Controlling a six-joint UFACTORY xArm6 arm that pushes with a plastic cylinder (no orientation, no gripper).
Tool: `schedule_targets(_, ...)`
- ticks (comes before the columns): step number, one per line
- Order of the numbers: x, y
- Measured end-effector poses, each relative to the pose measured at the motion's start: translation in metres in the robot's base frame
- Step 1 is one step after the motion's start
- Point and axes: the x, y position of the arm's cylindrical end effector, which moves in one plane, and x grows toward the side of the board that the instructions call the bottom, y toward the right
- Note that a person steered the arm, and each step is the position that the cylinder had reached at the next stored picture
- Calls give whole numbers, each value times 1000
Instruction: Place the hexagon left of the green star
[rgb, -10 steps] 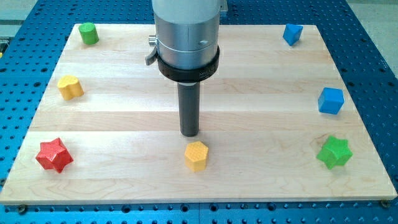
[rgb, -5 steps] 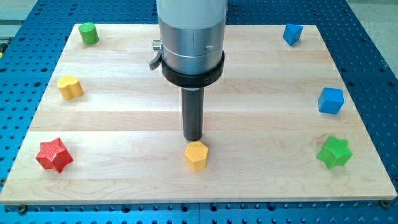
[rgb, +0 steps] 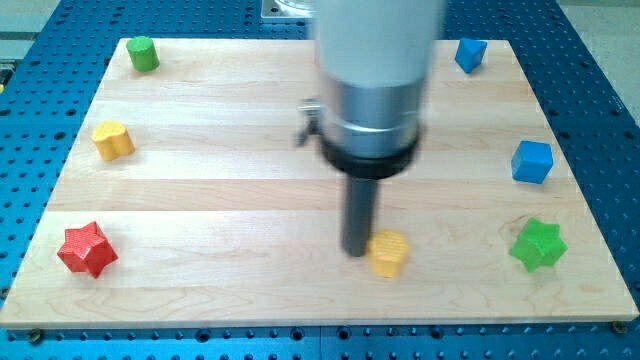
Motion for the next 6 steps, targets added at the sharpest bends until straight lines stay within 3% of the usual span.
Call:
schedule_targets(1,6,-5)
schedule_targets(2,55,2)
schedule_targets(3,54,26)
schedule_targets(4,25,69)
schedule_targets(6,-3,16)
